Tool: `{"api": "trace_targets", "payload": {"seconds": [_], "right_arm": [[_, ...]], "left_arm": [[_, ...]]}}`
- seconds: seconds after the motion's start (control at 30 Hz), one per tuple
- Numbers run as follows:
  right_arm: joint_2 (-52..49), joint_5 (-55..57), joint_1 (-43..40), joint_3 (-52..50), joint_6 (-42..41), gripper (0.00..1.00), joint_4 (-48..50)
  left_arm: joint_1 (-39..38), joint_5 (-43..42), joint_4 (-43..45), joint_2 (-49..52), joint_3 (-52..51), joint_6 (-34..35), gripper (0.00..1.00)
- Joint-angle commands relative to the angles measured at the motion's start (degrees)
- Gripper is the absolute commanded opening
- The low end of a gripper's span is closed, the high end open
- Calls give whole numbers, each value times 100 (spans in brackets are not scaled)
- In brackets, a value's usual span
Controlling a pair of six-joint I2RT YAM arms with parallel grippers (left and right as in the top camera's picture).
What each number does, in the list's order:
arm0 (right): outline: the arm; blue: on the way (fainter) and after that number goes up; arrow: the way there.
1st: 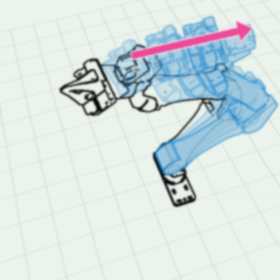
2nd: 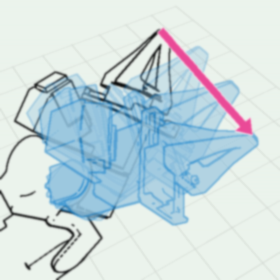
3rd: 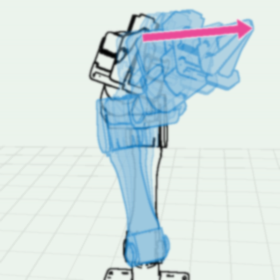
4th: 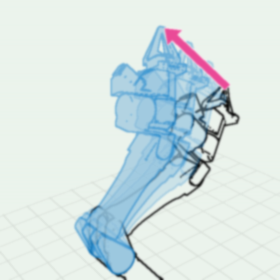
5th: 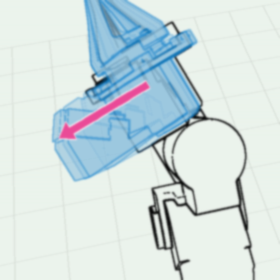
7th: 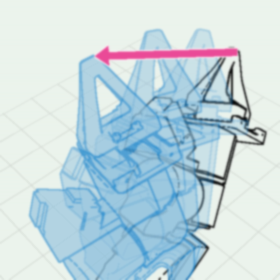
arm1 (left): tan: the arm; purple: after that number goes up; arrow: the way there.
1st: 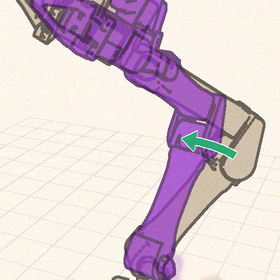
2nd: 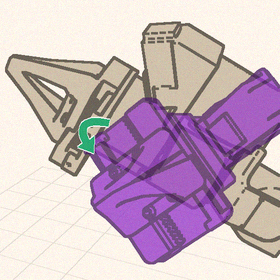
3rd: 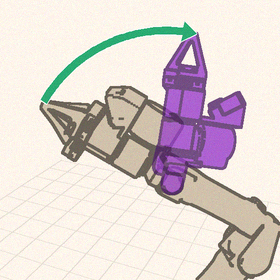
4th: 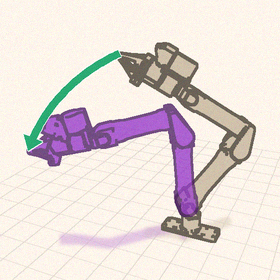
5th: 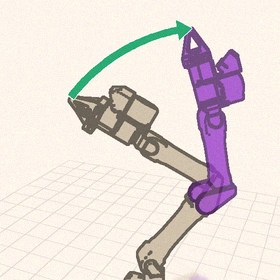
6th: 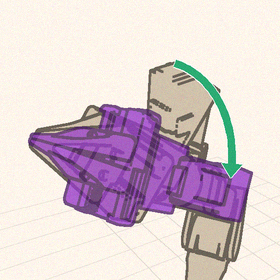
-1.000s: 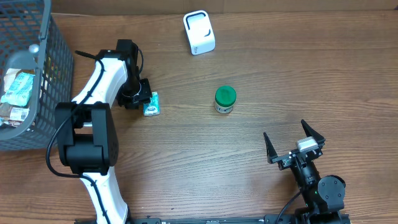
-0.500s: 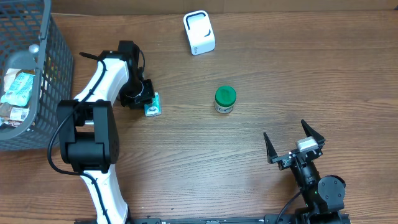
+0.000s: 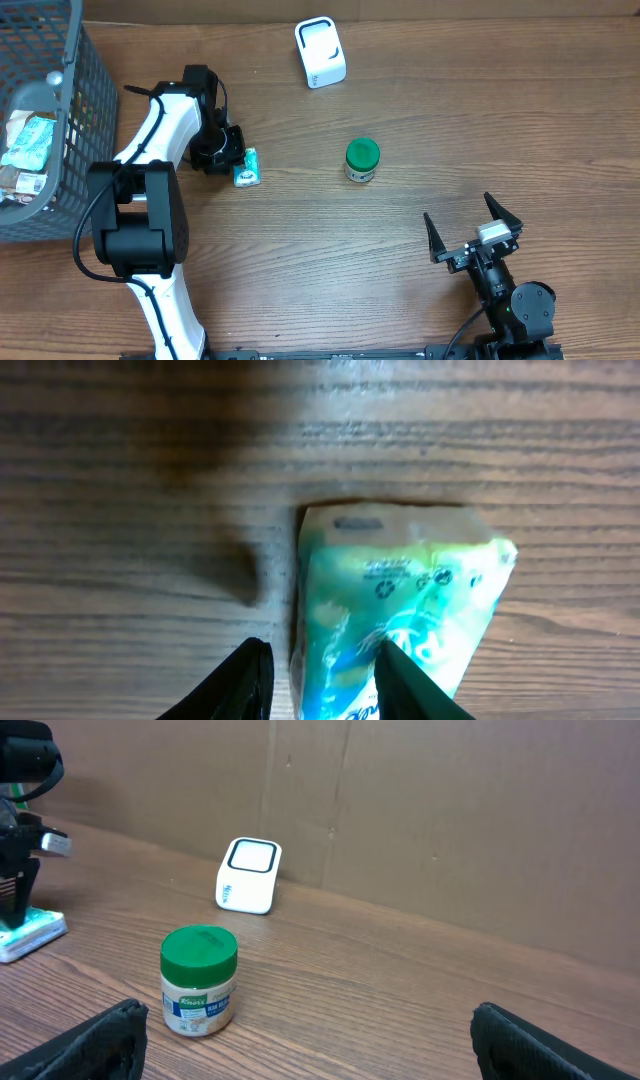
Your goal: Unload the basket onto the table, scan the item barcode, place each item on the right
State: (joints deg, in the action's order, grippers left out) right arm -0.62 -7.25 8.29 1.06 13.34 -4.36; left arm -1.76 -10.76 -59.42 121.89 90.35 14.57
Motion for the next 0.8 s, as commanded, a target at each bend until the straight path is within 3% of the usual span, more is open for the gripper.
{"api": "trace_targets", "payload": {"seconds": [0.0, 0.17, 0.27, 0.37, 0.63, 0.77], "right_arm": [[46, -11, 11, -61, 2, 100, 20], [46, -11, 11, -61, 2, 100, 20], [46, -11, 11, -61, 2, 100, 20], [46, -11, 11, -61, 2, 100, 20], [46, -11, 11, -61, 2, 100, 20], [46, -11, 11, -61, 2, 100, 20]], "left_arm": [[-13, -72, 225, -199, -166, -127, 37], [-15, -136, 636, -199, -579, -96, 36], [-15, -133, 933, -199, -885, -81, 31], [-9, -131, 979, -201, -938, -85, 5], [146, -35, 83, -544, 328, -157, 5], [-70, 595, -503, -780, 1021, -321, 4]]}}
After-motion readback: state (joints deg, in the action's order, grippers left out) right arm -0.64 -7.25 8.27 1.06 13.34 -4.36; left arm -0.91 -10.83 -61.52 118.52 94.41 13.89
